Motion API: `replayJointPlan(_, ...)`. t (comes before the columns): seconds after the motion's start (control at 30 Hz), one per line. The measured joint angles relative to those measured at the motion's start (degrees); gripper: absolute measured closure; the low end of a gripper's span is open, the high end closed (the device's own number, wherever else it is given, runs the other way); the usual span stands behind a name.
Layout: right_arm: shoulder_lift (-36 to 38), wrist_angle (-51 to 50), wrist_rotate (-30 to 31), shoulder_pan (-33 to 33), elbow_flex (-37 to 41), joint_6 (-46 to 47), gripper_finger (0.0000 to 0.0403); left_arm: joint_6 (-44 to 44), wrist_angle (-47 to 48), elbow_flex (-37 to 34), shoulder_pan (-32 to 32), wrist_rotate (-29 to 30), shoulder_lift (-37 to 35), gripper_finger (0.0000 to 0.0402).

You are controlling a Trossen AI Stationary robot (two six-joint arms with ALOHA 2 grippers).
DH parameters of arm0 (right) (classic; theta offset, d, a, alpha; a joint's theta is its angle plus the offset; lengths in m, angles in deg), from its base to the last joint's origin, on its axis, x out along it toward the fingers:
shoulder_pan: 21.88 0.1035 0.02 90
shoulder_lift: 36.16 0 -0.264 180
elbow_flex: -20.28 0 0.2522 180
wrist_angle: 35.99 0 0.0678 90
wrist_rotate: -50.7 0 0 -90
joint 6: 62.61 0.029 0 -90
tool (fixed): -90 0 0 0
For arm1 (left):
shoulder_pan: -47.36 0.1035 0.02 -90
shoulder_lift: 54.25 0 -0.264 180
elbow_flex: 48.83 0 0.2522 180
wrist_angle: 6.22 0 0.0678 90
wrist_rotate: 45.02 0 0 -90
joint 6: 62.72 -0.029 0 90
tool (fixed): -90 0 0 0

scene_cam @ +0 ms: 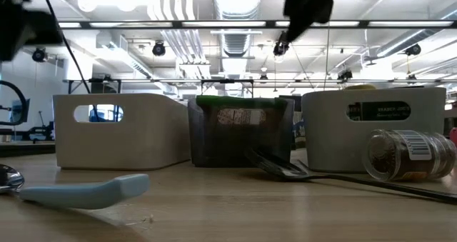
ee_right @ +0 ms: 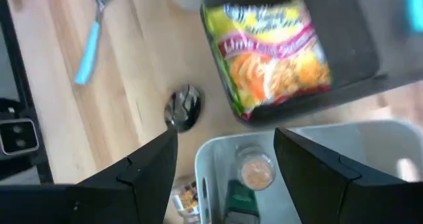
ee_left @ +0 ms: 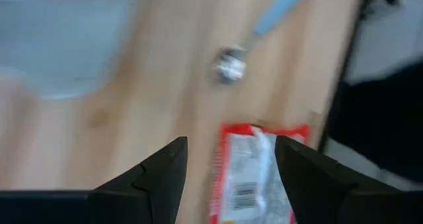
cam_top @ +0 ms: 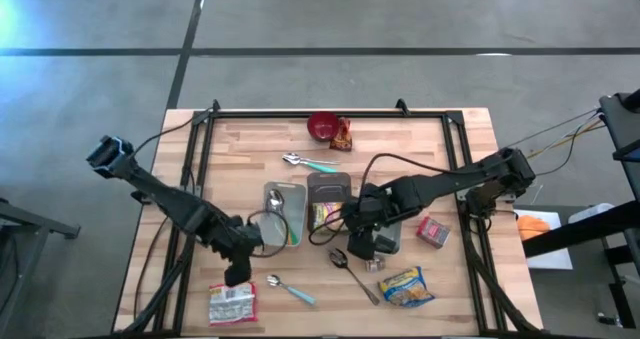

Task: Pick & Place Food Item
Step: Put the red noodle pack into the black bin

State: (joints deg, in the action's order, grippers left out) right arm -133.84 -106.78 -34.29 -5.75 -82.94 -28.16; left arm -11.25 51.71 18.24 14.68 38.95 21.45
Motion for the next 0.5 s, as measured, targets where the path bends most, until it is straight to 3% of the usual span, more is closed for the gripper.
replayJointPlan(0.17, 0.82, -1.97, 5.26, 2.39, -4.77, -0.06, 0.0154, -0.98, -12.98, -7.93, -1.16, -3.85, 0.0, 0.0171)
replayJointPlan(0.5, 1.63, -3.09, 7.49, 5.73, -8.62, 3.74, 0.0154, -10.6, -14.85, -10.5, -3.61, -1.05, 0.74, 0.0171)
